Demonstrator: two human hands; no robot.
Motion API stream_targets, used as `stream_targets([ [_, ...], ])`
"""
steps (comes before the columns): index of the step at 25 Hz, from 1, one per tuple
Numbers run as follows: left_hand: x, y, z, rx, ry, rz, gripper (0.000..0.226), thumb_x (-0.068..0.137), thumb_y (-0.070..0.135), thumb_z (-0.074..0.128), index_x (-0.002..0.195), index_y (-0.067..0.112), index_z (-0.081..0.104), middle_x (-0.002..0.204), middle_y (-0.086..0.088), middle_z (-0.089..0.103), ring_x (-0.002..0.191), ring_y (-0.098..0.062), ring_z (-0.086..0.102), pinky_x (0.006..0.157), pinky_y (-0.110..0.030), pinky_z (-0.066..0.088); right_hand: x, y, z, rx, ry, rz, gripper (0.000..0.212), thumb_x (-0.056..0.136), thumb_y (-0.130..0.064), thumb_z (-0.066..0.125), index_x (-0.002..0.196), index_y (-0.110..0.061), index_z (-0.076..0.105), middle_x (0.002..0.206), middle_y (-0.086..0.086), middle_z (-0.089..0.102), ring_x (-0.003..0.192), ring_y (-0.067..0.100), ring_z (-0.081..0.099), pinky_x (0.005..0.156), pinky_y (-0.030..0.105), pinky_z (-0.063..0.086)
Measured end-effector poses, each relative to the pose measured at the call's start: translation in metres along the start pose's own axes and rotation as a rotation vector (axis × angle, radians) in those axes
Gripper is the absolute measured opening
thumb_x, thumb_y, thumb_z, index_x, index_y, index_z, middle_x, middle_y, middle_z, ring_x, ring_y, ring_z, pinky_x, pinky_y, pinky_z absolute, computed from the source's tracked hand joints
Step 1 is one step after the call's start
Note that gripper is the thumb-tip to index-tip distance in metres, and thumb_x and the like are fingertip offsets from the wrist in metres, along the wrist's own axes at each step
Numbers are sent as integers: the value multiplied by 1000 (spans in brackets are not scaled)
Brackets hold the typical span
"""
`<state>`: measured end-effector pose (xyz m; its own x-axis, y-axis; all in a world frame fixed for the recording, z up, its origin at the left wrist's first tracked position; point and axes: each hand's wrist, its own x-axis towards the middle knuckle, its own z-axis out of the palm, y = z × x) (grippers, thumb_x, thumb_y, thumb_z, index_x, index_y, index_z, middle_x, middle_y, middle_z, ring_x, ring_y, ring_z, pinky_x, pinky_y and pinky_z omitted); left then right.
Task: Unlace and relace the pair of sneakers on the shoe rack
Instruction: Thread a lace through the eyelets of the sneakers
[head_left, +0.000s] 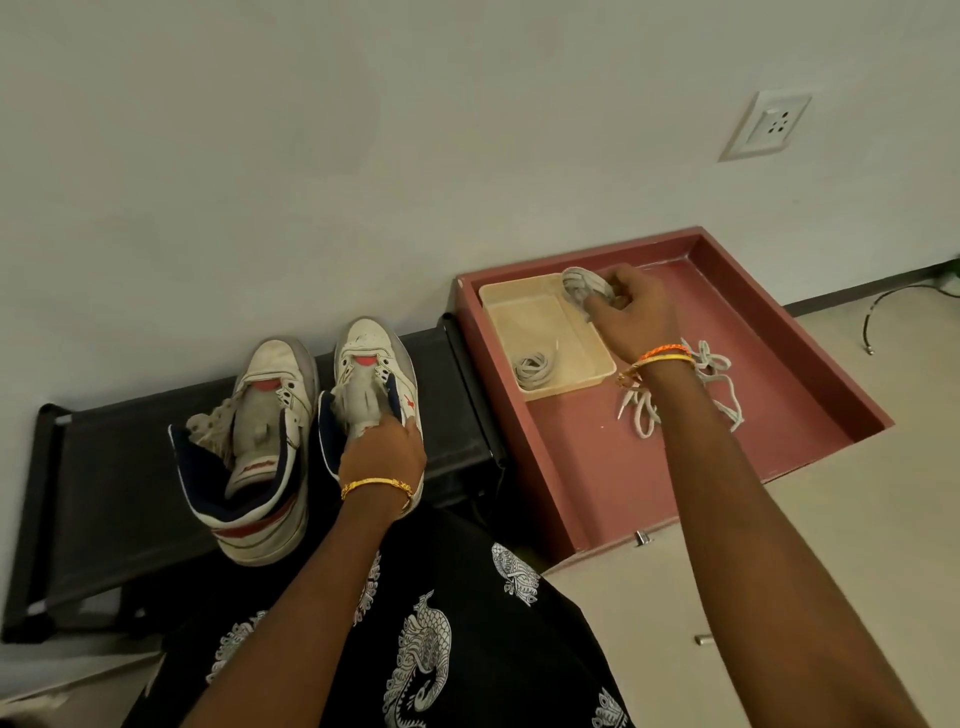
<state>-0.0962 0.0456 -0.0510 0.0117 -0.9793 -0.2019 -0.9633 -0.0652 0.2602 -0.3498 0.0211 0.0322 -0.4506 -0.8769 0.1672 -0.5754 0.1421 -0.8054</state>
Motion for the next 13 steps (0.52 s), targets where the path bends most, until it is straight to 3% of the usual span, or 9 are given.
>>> stream_targets([
  [2,-2,-4,-8,-139,-42,16,38,98,29,39,116,-2,51,109,-23,62,103,-38,58,85,-39,45,-27,-33,-14,234,-108,20,10,86,-1,58,88,-8,65,68,-3,60,52,-6,52,53,9,41],
  [6,-23,2,-39,-607,80,112,40,90,18,59,125,5,47,114,-15,60,109,-31,57,93,-35,43,-76,-61,-20,384,-243,21,16,90,-7,58,86,-19,68,59,-15,60,54,-6,54,55,16,46],
  [10,-74,17,-83,-931,200,399,30,84,23,68,113,22,62,98,3,63,86,-3,57,75,-14,47,-117,-73,-6,438,-257,13,17,90,-11,60,85,-25,69,59,-15,63,54,-3,53,52,15,44],
  [13,-95,23,-102,-907,238,525,30,80,29,72,110,27,66,92,6,62,75,-2,53,68,-12,47,-141,-79,2,431,-276,-53,14,89,-5,61,96,-12,71,69,-10,65,58,-6,58,53,9,43],
])
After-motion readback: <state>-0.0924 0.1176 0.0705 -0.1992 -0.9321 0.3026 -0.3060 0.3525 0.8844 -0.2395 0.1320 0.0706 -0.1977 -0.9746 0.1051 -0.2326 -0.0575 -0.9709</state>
